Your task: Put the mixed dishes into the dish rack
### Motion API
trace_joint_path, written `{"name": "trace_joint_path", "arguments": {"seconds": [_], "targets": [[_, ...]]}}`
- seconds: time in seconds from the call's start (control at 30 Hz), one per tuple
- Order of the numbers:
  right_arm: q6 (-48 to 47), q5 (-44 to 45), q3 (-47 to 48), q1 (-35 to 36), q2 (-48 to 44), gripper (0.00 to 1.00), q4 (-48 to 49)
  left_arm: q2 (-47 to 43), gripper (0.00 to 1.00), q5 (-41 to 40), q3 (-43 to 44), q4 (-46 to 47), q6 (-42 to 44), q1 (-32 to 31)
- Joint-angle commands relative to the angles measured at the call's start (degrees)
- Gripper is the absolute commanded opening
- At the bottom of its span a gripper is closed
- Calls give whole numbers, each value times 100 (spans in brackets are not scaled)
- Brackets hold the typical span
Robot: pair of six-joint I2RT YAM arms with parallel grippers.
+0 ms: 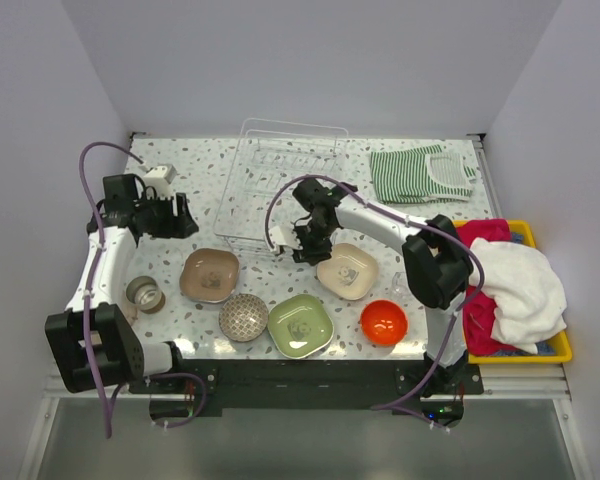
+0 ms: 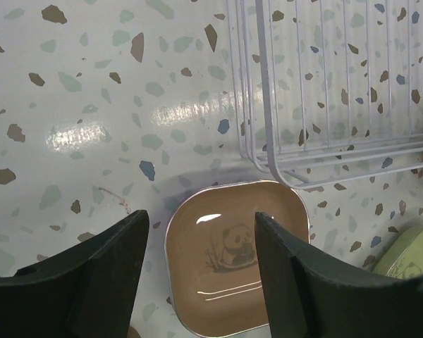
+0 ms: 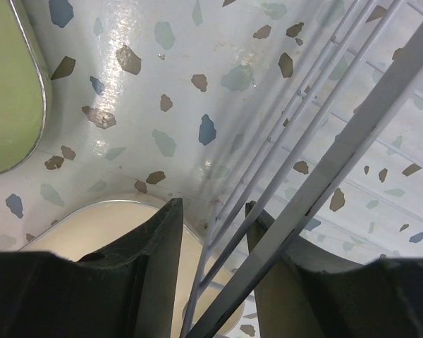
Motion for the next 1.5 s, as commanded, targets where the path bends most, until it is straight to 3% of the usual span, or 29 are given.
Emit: {"name": "trace_joint_path", "arguments": {"seconds": [0.0, 0.03, 0.07, 0.17, 0.23, 0.27, 0.37, 0.57, 0.8, 1.0, 1.27, 1.47], "targets": [[-4, 647, 35, -268, -8, 3, 65, 25, 67, -141, 341, -237, 335, -15], [48, 656, 70, -268, -78, 7, -14, 25, 67, -229, 420, -334, 518, -15], [92, 613, 175, -259, -114, 28, -146, 43, 68, -352, 560, -552, 651, -6], [591, 140, 465, -268, -411, 48, -665, 139, 68, -1002, 858, -1096, 1117, 47], [882, -98, 554, -259, -649, 54, -709, 201, 68, -1512, 1052, -1589, 1406, 99], [1154, -291, 624, -259, -833, 62, -683, 192, 68, -1609, 1053, -1713, 1512, 117], [1795, -687, 782, -268, -1098, 67, -604, 157, 68, -1838, 992, -2284, 1917, 152], [3025, -1338, 1099, -259, -1098, 67, -517, 113, 67, -1847, 386, -2875, 2190, 152], [4442, -1629, 915, -268, -1265, 67, 573, 323, 65, -2225, 130, -2743, 2199, 152], [4567, -1550, 177, -259, -1766, 66, 960, 640, 61, -2436, 428, -2874, 2181, 152], [4409, -1383, -439, -259, -2109, 66, 1075, 184, 63, -2216, 1484, -3532, 1970, -76], [4364, -1392, -466, -259, -2065, 66, 1083, -300, 60, -2313, 615, -4193, 2278, -76]]}}
